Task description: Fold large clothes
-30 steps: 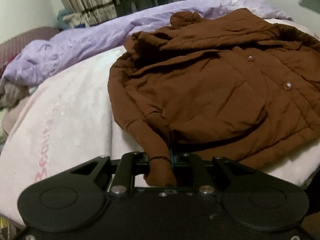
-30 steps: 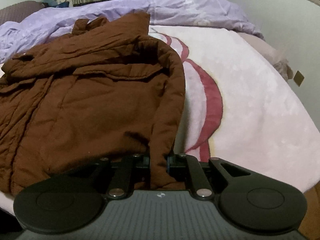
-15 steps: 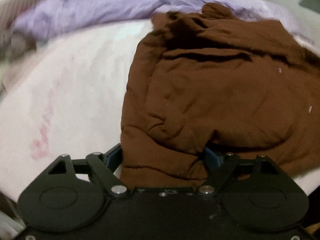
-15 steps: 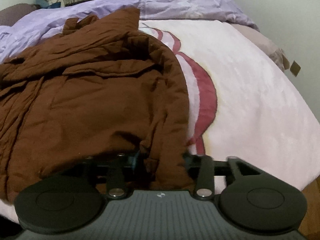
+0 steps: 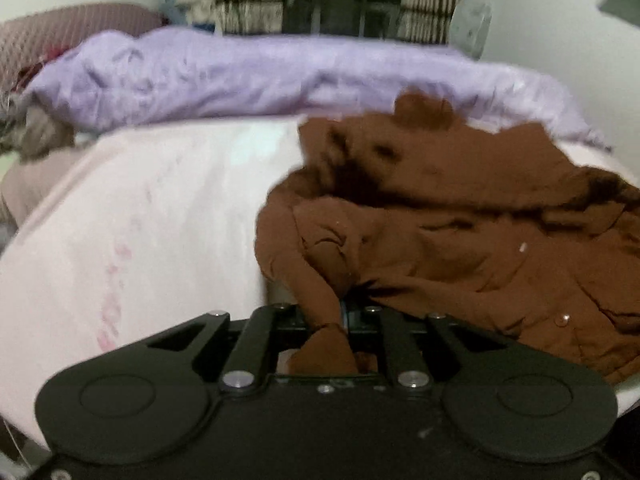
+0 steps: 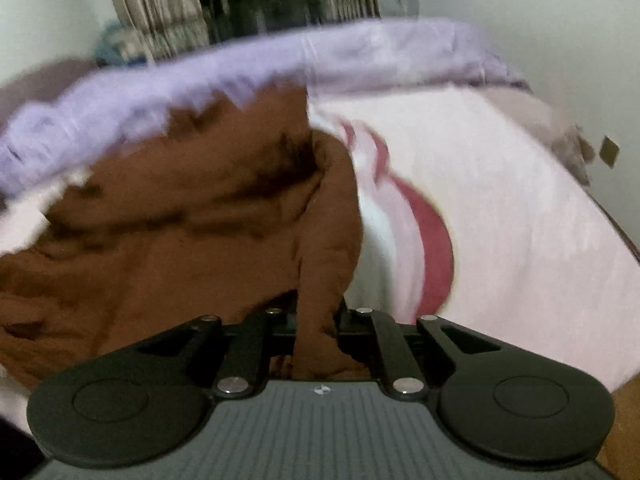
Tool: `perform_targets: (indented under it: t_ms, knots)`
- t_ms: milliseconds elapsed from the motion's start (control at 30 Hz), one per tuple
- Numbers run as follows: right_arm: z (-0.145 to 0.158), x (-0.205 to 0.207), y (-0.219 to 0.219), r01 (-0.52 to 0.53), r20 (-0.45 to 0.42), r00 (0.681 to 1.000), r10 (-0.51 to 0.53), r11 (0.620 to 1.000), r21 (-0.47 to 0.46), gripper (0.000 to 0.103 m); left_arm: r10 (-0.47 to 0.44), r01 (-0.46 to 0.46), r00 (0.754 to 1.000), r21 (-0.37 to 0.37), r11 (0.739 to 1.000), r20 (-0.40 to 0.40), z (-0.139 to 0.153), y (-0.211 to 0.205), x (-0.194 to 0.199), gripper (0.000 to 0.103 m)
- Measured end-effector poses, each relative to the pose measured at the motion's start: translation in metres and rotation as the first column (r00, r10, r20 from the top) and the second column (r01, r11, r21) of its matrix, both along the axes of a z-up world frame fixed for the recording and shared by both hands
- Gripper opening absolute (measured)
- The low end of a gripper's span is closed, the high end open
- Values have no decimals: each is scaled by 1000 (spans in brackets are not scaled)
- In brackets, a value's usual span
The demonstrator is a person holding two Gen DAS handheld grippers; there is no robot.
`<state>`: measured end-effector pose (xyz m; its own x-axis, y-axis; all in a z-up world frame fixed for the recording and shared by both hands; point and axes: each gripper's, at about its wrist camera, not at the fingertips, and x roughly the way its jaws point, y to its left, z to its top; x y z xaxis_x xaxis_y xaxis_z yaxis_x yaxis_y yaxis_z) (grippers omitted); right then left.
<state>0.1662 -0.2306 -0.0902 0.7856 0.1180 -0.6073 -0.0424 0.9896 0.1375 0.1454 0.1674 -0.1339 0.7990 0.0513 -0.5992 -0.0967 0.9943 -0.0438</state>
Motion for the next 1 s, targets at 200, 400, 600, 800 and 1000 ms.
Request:
perform_targets:
  t_ms: [200,400,600,800,1000]
  knots:
    - [-5,-7,-6,8,-39,999,-7,999,33,13,15,-19,997,-57,998,-76,-19,20,-10,13]
    - [-65,15,-10,80,-210,975,-76,997,12,42,11,-28,977,-75,997,-212,-62,11,-4,31]
    - [-69,7,-16,62,-229,971,-63,998,-13,72,15,-40,982,-133,990,-186,-49,39,1,55]
    - [-70,1,-17,44,-216,975,-44,999,-4,72,-11,-32,973,-179,983,-231,-67,37,8,60]
    - [-69,-1,-18,35,-231,972,-35,999,-7,75,24,-60,985,-209,976,-171,-46,55,-15,69]
